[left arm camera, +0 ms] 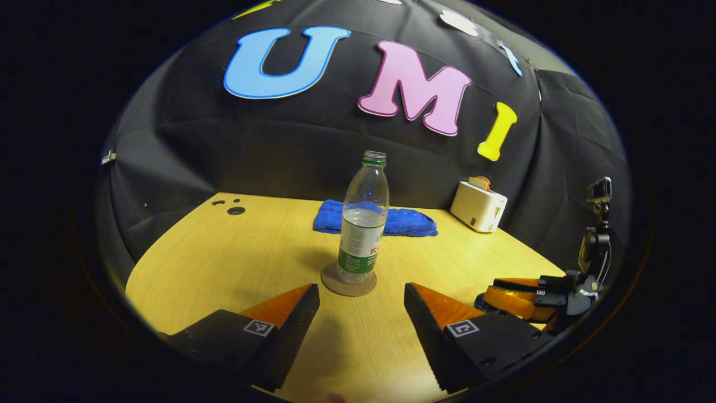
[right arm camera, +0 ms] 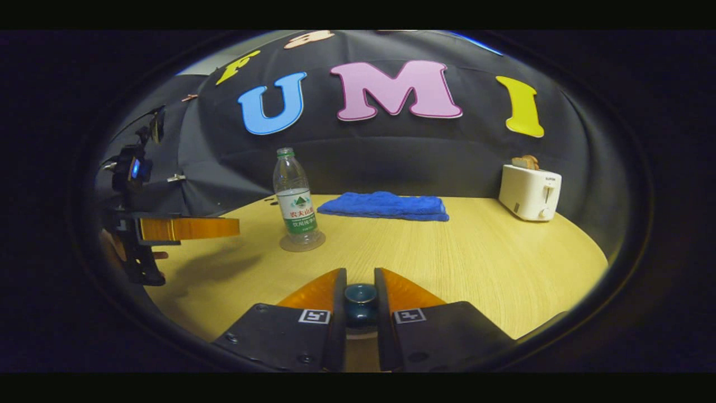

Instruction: Open the teacup lid with one hand, grasp the water bottle and pour water into the teacup with the other hand; after pouring, place the water bottle on the coaster and then close the teacup lid.

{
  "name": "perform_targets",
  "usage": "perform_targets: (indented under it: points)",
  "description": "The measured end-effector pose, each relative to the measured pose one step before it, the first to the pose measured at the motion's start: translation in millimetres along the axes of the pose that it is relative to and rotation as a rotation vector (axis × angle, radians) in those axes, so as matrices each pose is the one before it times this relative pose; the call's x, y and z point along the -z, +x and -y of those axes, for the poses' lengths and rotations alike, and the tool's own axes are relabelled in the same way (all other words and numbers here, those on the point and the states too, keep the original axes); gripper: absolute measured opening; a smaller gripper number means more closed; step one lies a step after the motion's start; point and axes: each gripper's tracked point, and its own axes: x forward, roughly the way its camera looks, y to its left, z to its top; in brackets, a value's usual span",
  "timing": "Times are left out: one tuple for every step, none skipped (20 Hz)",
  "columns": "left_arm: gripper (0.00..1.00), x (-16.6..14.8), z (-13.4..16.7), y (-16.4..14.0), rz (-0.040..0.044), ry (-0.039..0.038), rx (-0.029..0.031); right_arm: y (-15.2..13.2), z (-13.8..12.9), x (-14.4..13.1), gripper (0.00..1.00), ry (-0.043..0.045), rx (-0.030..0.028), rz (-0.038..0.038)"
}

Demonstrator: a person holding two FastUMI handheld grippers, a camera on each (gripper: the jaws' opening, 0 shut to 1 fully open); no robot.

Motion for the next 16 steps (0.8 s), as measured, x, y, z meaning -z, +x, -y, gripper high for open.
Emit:
perform_targets:
  points:
    - [0.96,0.36,0.58,0.42,-0.00027,-0.01777,-0.00620,0.28,-0.29,-0.06,0.27,-0.00749,0.00158,0.00813]
    - [0.96,0.11,-0.23,-1.98,0.00137,-0.01692,-0.00566,-1.45,-0.12,0.46,0.27,-0.00214,-0.00313,0.00195]
    - [0.96,0.95,-0.04,0.71,-0.00094,-0.01572,-0.00465,-0.55,-1.91,-0.41,0.27,-0.00476,-0.00410,0.00662]
    - [0.96,0.81,0.67,-3.55,-0.00195,-0.01236,-0.00118,-0.90,-0.98,0.13,0.27,-0.00882,-0.00218,0.00338]
    - [0.95,2.28,2.90,1.49,0.00002,-0.00963,-0.00129,-0.45,-1.55,0.29,0.22,-0.00797,-0.00350,0.00479]
    - [0.96,0.18,1.22,-2.07,0.00150,-0.00621,-0.00082,-0.92,-1.33,1.42,0.27,-0.00356,-0.00510,-0.00081]
    - [0.96,-0.20,1.60,-0.54,0.00619,-0.00479,-0.00124,-1.23,-2.97,4.41,0.27,0.00253,-0.00942,-0.00508]
    - [0.96,-0.57,1.28,-1.64,0.00396,-0.00133,-0.00060,-0.78,-0.66,1.06,0.33,-0.00287,0.00427,0.00272]
    - [0.96,-0.83,1.01,-0.34,0.00492,0.00042,0.00046,-0.67,1.90,-0.17,0.33,-0.00499,0.00540,0.00932]
    - [0.96,-0.64,1.24,0.26,0.00202,0.00135,0.00251,0.39,0.12,0.28,0.30,-0.00087,-0.00203,0.00028]
    - [0.96,-0.04,0.33,-2.30,-0.00084,0.00246,0.00119,-0.30,0.03,0.93,0.30,0.00281,-0.00115,-0.00170]
    - [0.96,-0.75,0.22,0.03,0.00289,0.00453,0.00023,0.13,0.66,0.10,0.38,0.00317,0.00114,-0.00059]
    - [0.96,-1.95,-0.42,-2.70,0.00464,0.00811,-0.00157,0.21,0.54,-0.16,0.34,-0.00099,0.00271,0.00047]
    - [0.96,10.63,-9.09,4.89,0.00591,0.00842,-0.00543,0.20,0.74,0.13,0.38,-0.00158,0.00023,-0.00073]
    - [0.96,-2.49,0.01,-3.02,0.00192,0.00808,-0.00356,-0.63,1.85,-0.64,0.45,0.00008,0.00243,-0.00335]
    - [0.96,-3.17,2.04,-0.94,0.00108,0.00558,-0.00262,-1.52,1.99,-3.38,0.57,0.00658,0.00196,0.00233]
